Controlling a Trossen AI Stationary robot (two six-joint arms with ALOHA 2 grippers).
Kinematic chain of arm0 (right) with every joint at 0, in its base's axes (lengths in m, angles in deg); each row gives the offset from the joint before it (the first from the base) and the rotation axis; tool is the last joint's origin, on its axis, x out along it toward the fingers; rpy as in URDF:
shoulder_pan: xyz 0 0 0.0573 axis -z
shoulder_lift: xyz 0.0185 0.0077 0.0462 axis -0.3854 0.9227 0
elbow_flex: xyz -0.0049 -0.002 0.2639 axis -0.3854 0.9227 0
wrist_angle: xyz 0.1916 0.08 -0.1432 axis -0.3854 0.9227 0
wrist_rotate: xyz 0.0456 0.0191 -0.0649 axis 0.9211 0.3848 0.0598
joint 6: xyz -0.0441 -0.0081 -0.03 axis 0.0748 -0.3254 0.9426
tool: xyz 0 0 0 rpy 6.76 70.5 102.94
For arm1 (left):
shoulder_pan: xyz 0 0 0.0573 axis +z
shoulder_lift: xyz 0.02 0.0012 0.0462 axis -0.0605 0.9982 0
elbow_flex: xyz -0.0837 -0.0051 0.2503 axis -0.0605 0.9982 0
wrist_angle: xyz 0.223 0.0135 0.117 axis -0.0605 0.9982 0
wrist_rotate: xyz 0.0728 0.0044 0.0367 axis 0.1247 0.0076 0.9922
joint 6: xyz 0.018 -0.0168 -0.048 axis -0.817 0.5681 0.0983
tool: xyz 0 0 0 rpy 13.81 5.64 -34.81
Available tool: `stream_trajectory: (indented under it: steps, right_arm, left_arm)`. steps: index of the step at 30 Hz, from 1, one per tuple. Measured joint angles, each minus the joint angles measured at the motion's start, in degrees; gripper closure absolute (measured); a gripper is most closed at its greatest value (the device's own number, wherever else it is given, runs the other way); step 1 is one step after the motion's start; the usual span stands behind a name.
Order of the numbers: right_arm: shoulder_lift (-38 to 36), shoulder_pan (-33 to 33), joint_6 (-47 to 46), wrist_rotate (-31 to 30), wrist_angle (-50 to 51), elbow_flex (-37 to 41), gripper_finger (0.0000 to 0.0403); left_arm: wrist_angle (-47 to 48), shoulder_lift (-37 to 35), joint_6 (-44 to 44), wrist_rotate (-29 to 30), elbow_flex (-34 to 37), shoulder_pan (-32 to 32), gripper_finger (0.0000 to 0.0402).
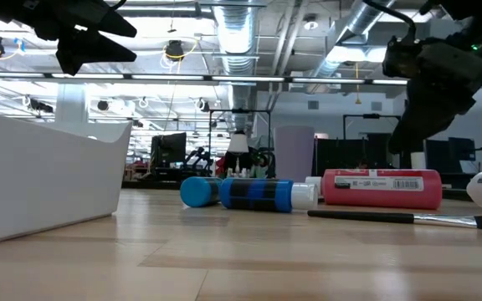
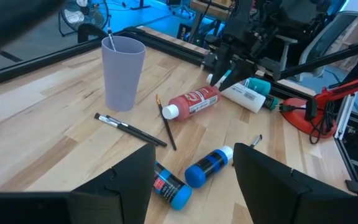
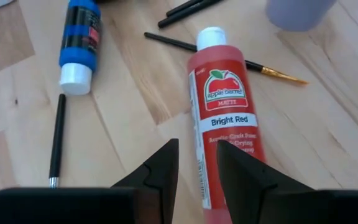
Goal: Pick & Place Paint Supplies
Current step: Put the red paint bottle into the white bin
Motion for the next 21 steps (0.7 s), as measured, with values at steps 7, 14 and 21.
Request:
stream_trajectory:
  steps: [7, 14, 21]
  right_arm:
    - [0.0, 0.35, 0.57, -0.2, -0.3, 0.0, 0.03]
    - [0.02, 0.46, -0.51, -0.26, -0.23, 0.0, 0.03]
    - [0.02, -0.55, 1.26, -0.46, -1.12, 0.41, 0.0264]
  left_arm:
    - [-0.43, 0.0, -0.69, 0.04, 0.0, 0.0, 0.0192]
    - [-0.42, 0.0, -0.69, 0.09, 0.0, 0.0, 0.0192]
    - [-0.48, 0.0, -0.69, 0.08, 0.0, 0.0, 0.0192]
